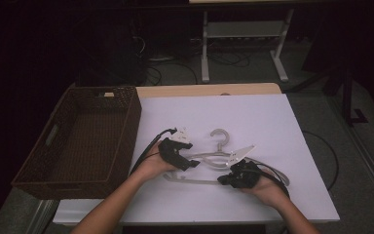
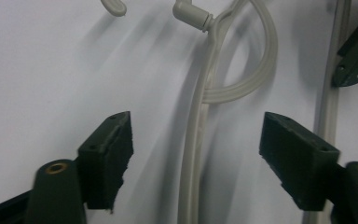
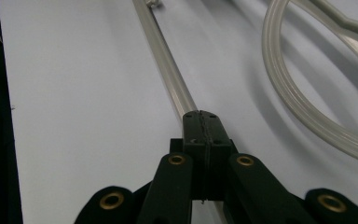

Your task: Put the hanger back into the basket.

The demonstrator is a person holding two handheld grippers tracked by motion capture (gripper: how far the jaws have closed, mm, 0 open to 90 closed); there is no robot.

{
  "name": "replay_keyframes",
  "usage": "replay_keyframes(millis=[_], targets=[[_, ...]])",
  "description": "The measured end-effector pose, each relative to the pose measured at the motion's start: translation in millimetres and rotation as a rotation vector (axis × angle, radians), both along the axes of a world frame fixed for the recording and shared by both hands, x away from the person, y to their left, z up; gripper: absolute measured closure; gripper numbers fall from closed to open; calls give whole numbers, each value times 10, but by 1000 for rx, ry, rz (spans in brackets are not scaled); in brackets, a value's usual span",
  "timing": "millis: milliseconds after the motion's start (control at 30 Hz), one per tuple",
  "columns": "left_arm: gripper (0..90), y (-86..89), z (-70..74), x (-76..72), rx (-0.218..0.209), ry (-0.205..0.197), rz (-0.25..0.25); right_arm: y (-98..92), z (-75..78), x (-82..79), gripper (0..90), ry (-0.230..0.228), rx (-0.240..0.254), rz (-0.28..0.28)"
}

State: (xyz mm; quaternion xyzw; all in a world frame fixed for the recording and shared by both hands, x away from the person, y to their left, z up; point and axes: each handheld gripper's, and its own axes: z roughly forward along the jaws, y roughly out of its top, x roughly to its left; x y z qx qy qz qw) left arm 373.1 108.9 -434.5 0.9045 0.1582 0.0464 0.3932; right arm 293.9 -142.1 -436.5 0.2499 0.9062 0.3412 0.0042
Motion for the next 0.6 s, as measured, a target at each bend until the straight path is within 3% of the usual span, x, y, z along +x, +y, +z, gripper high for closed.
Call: replay_keyframes(millis=[267, 367, 600], targets=[[439, -113, -42, 52, 39, 11, -39, 7, -11, -5, 897, 14, 2, -8], [505, -142, -40, 64, 53, 6, -57, -4, -19, 9, 897, -5, -9, 3], [601, -218, -56, 88, 90, -2, -75, 4, -10, -5, 896, 11, 2, -9]])
